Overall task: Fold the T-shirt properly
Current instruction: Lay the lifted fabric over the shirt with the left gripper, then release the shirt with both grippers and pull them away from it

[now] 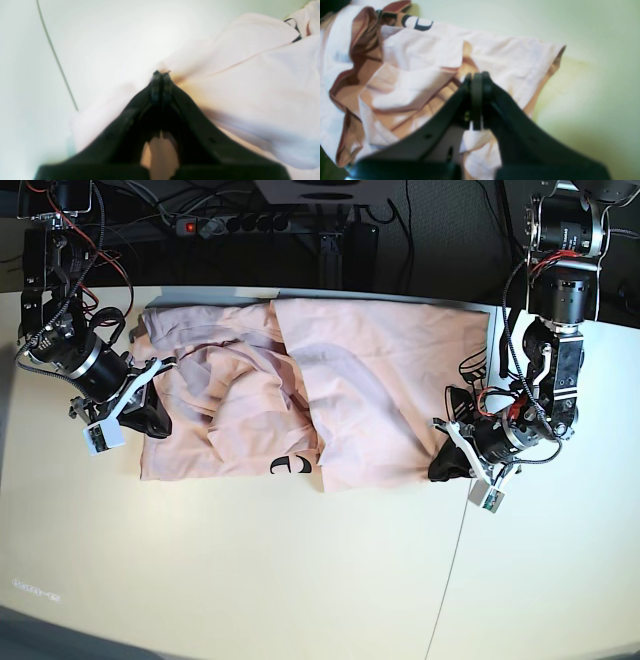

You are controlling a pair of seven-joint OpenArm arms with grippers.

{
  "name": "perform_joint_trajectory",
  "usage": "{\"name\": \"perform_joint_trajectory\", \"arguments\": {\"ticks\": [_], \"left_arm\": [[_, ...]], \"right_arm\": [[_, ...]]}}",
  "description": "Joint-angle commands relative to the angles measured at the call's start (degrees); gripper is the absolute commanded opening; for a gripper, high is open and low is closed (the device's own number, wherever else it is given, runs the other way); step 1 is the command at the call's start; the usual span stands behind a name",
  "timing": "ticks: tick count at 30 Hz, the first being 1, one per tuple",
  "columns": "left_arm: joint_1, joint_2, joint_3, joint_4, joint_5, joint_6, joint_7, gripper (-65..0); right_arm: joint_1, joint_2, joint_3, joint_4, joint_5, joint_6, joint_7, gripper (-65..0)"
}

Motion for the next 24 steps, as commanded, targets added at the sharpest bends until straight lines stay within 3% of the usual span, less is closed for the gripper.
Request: {"name": "perform_joint_trajectory", "arguments": {"ticks": [1,7,11,14,16,18,21,24], "left_arm": [[-1.2,-0.7,-0.2,-0.2,2.1,-0.5,0.6,-65.0],[-1.7,-2.6,-0.2,-0.8,1.0,-0.5,0.6,-65.0],[-2.1,-4.2,-0.2,3.1,-5.5,-0.6,8.2,-65.0],[-1.9,-4.8,-0.2,9.1,-10.3,-0.6,12.6,-65.0],[-1.9,-4.8,-0.2,13.2,-12.3,-0.6,14.4,-65.0],[-2.0,-4.7,-0.2,16.6,-14.0,-0.6,15.8,-64.9],[-1.9,-4.8,-0.2,19.5,-16.0,-0.6,19.3,-57.9],[-1.7,-4.8,-0.2,19.6,-17.4,-0.6,22.7,-56.2]], "right_arm": [[0.8,0.8,0.5,1.0,0.7,4.1,1.4,-65.0],[0.9,0.8,2.3,1.0,2.5,4.1,1.3,-65.0],[1.1,0.8,7.2,1.0,3.9,4.1,1.3,-65.0],[1.2,0.9,11.6,0.9,3.9,4.1,1.3,-43.0],[1.2,1.0,13.4,0.5,3.9,3.8,1.2,-34.1],[1.2,1.7,13.8,-0.7,4.0,3.0,0.8,-33.3],[2.2,2.3,13.8,-4.7,4.2,2.8,0.2,-33.3],[5.7,3.0,13.8,-12.3,7.0,2.8,-2.6,-30.3]]}}
